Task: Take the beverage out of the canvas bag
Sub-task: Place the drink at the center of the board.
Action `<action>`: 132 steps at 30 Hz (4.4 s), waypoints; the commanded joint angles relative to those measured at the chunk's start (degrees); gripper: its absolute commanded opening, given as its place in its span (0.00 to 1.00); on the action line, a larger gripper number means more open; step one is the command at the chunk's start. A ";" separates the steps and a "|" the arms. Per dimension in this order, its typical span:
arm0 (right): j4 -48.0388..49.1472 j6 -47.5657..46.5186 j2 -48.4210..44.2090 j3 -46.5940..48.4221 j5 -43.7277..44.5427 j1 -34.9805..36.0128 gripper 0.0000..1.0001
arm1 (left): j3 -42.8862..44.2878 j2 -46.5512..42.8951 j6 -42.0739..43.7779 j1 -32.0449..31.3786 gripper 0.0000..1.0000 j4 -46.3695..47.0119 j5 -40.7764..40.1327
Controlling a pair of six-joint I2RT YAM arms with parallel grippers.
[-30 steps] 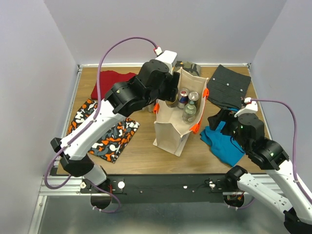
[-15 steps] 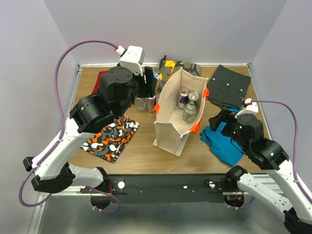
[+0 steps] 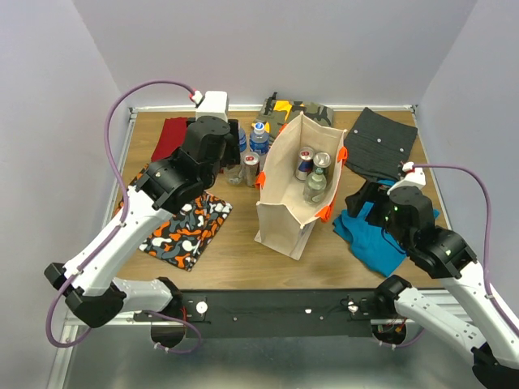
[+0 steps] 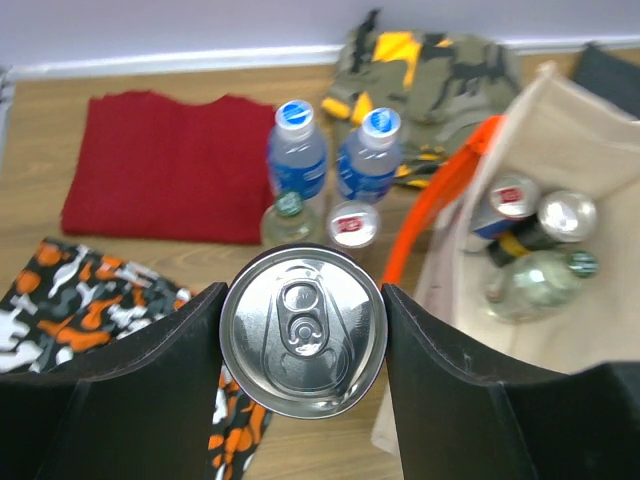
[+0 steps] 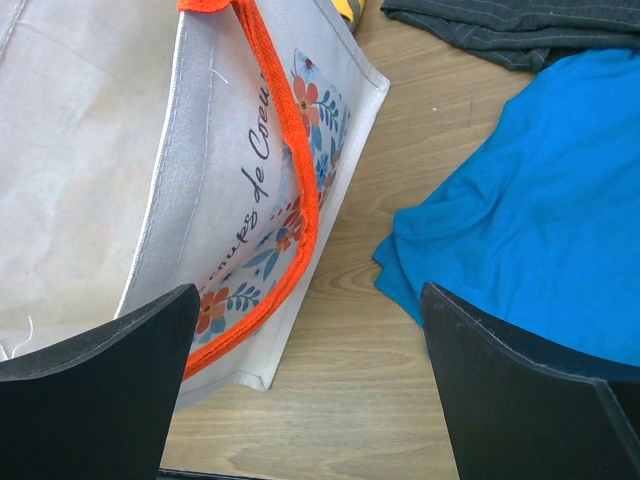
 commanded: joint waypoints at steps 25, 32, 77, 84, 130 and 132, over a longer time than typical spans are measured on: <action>0.02 0.15 1.17 -0.40 1.26 -0.25 1.00 | -21.83 4.78 -5.53 8.86 0.00 20.13 7.96; -0.60 0.50 1.44 0.13 1.87 -0.25 1.00 | -24.64 6.45 -5.09 9.04 0.00 26.02 8.93; 0.11 1.38 1.26 -2.41 1.96 -0.25 1.00 | -25.17 16.56 -6.40 12.29 0.00 27.78 8.67; 0.90 1.29 0.03 -3.21 2.04 -0.34 1.00 | -25.34 16.83 -7.20 12.47 0.09 27.08 8.40; 1.78 1.12 -1.02 -4.35 1.25 -0.34 1.00 | -23.94 14.89 -7.81 12.56 0.82 22.86 8.67; 1.86 1.12 -1.11 -4.44 1.17 -0.25 1.00 | -22.71 14.81 -8.07 12.56 0.82 20.67 7.61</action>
